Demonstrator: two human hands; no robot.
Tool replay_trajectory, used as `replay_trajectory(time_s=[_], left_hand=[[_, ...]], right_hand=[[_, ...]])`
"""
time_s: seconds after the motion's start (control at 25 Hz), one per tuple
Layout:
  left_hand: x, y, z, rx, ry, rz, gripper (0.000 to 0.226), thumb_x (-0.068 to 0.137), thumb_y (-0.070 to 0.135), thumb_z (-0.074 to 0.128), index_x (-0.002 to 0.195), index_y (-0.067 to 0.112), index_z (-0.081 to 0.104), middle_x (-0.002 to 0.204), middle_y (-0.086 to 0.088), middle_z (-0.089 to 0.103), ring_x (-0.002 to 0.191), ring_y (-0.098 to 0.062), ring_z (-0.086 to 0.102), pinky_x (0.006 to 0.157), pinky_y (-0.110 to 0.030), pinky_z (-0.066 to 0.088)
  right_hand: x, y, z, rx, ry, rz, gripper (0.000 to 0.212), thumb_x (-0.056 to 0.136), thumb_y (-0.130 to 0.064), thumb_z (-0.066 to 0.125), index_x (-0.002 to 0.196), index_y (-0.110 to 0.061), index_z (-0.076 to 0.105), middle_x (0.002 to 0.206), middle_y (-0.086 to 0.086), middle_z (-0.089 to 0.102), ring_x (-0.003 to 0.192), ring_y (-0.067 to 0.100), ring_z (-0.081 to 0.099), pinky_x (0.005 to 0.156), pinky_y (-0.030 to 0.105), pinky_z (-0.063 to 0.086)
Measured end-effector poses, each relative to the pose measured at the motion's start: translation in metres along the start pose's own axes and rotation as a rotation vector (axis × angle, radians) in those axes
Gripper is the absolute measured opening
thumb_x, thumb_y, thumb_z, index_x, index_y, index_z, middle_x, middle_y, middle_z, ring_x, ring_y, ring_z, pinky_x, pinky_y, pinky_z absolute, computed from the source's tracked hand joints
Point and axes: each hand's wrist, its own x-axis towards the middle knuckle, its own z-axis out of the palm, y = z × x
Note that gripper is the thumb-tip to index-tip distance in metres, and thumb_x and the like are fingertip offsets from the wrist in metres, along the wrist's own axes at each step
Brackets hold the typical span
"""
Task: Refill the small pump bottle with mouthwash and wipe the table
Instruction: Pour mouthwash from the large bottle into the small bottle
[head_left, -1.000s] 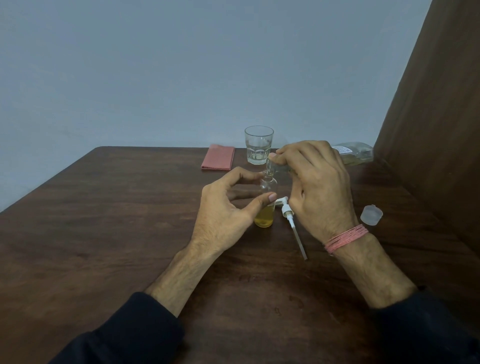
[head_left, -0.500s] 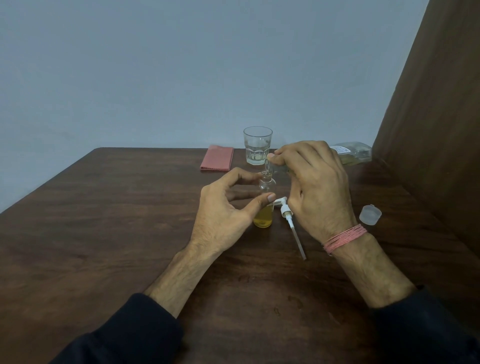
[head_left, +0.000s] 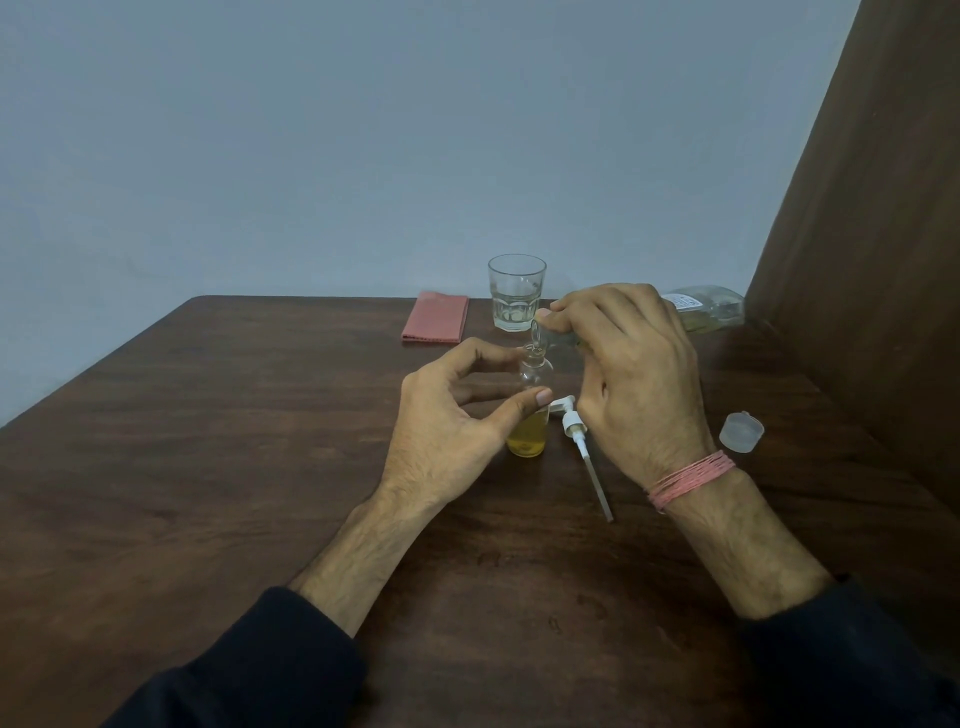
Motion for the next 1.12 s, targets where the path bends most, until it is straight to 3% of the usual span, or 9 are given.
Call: replay_trajectory(time_s=[0.48,0.64,1.12], left_hand=[[0.0017,0.0001,-0.0004,0.002,-0.001,-0.029,0.038,0.086,0.034,0.104,0.117,0.035,0.082,0.115,0.015,0.089,0.103,-0.001,0.087,0.093,-0.038,0.073],[0.0014,0.0012,-0.0004,-0.012,-0.003,-0.008,0.037,0.086,0.034,0.104,0.113,0.042,0.080,0.114,0.021,0.088,0.102,0.001,0.087,0.090,-0.026,0.072],[0.0014,0.0017,-0.0016,-0.026,-0.007,0.013,0.038,0.086,0.031,0.103,0.114,0.040,0.079,0.111,0.028,0.086,0.101,0.005,0.085,0.086,-0.013,0.065]], right_hand=[[0.0003,-0.0011,-0.0002,-0.006,-0.004,0.010,0.050,0.080,0.013,0.068,0.121,-0.016,0.074,0.120,0.000,0.073,0.119,0.029,0.062,0.101,0.041,0.047],[0.0008,-0.0007,-0.0009,0.001,-0.004,0.005,0.054,0.078,0.014,0.068,0.121,-0.017,0.075,0.121,-0.001,0.073,0.119,0.029,0.062,0.100,0.042,0.048],[0.0007,-0.0017,-0.0014,-0.001,-0.010,0.007,0.053,0.079,0.014,0.068,0.121,-0.016,0.075,0.120,-0.001,0.073,0.118,0.030,0.062,0.099,0.043,0.049]])
